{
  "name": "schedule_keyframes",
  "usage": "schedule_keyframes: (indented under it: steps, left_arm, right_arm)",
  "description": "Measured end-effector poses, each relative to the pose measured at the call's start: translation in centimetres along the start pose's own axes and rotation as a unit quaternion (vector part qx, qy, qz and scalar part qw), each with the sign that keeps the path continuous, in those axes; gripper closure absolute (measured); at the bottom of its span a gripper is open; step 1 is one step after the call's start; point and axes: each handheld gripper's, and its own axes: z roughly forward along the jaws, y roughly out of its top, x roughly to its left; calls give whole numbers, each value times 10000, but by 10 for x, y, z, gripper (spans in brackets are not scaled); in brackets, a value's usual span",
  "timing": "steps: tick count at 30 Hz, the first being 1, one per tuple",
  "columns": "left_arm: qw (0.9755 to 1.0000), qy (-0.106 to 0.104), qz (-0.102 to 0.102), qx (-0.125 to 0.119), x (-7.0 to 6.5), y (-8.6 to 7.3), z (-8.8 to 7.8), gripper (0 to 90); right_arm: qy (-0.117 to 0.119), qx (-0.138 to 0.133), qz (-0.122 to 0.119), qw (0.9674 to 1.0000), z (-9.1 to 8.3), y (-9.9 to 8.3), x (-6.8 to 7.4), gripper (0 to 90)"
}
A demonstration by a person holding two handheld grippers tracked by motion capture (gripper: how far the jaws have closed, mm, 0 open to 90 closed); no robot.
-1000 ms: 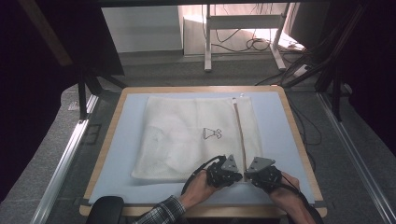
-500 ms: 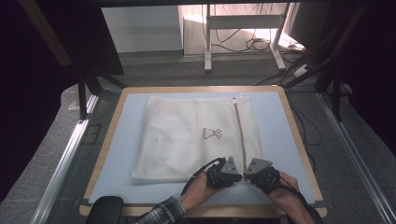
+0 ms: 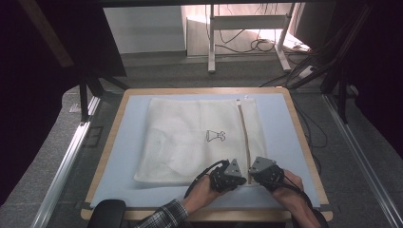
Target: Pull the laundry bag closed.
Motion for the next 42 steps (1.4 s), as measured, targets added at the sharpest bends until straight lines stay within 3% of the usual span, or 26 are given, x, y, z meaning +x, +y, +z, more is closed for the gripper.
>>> schedule_keyframes:
  steps: [42]
  left_arm:
    - [10000, -23, -24, -21, 0, -1, 0, 898]
  right_arm:
    - [-267, 79, 12, 9996, 23, 10, -30, 856]
